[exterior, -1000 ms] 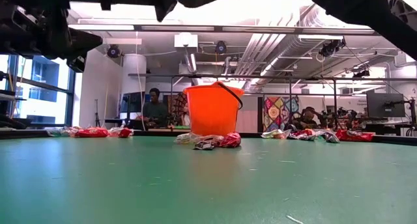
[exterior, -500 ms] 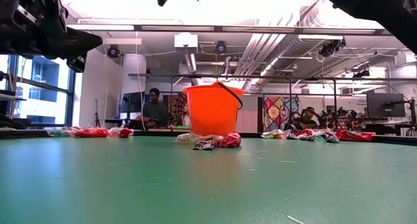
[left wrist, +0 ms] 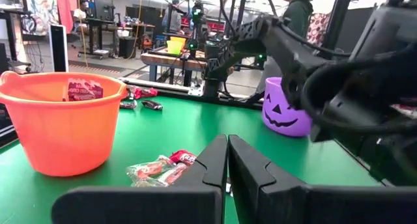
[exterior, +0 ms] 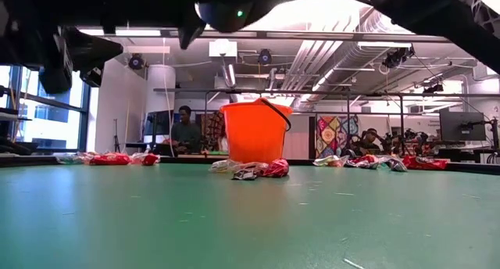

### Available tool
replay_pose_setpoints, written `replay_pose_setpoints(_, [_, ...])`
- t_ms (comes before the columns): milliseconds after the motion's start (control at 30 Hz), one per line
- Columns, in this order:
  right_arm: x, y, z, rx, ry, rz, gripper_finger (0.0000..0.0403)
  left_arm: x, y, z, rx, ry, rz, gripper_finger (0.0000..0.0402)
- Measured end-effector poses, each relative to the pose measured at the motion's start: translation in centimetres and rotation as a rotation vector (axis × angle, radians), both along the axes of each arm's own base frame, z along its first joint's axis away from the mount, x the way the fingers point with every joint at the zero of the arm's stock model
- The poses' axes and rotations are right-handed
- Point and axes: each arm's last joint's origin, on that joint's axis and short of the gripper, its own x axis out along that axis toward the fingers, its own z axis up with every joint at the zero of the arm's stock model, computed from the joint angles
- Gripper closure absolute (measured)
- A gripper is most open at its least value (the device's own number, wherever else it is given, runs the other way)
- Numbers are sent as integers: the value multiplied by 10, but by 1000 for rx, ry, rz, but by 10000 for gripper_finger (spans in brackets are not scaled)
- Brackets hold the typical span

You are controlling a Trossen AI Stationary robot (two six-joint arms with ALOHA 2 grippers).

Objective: Sort candy by brand, put in halloween buckets
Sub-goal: Put the orange gummy into the pink bucket, then adjust the pink bucket

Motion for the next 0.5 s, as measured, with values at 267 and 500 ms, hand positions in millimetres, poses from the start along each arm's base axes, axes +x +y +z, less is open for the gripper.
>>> replay_pose_setpoints(267, [-11, -18, 52, -104, -17, 139, 196, 0, 0, 0, 0, -1, 0, 398])
replay_pose_setpoints(500, [-56, -49, 126, -372, 170, 122, 263, 0, 0, 0, 0, -1, 0, 398])
